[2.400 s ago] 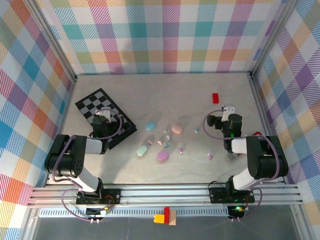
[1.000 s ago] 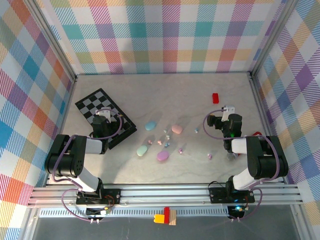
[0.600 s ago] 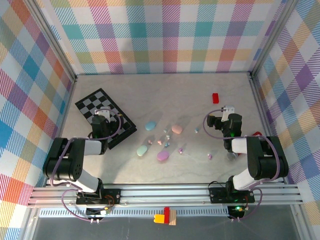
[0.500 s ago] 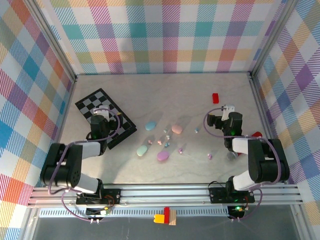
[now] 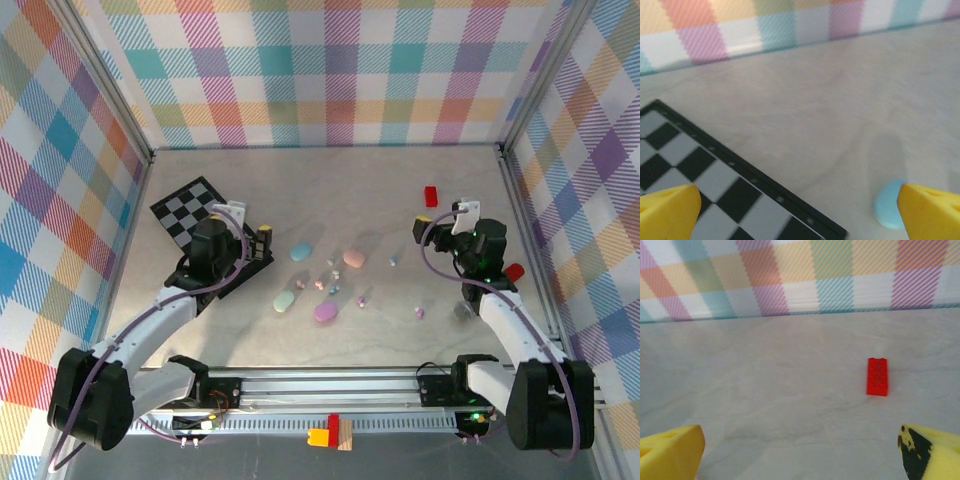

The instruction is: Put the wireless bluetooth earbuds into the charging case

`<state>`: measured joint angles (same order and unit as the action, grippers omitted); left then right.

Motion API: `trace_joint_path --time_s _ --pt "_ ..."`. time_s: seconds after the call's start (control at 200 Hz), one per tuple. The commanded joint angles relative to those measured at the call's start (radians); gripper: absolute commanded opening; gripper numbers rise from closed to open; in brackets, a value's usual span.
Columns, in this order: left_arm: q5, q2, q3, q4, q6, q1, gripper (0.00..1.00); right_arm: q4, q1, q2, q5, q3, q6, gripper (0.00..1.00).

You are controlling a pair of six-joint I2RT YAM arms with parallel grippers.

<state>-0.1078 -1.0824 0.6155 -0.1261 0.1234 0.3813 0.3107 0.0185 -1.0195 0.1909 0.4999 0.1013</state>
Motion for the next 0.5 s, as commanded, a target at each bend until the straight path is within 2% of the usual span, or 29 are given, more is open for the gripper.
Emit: trace_joint_path --time_s 0.0,0.075,0.195,0.305,0.495 --pt "0.088 0.004 0.018 0.176 0.025 0.067 1.00 -0.170 0.000 0.036 0.057 0.052 0.168 0.99" --pt "0.126 -0.007 0.006 0.172 0.031 0.119 1.00 -0.270 -0.002 0.035 0.073 0.088 0.237 0.99" --pt "0.189 -0.034 -0.031 0.105 0.044 0.209 1.00 -0.293 0.002 0.038 0.152 0.079 0.323 0.99" --pt "0.227 -0.070 -0.018 0.125 0.099 0.319 1.00 -0.331 0.005 0.039 0.210 0.077 0.344 0.99" --pt "0.273 -0.159 0.016 0.190 0.156 0.426 1.00 -0.280 0.008 0.071 0.300 0.025 0.377 0.99"
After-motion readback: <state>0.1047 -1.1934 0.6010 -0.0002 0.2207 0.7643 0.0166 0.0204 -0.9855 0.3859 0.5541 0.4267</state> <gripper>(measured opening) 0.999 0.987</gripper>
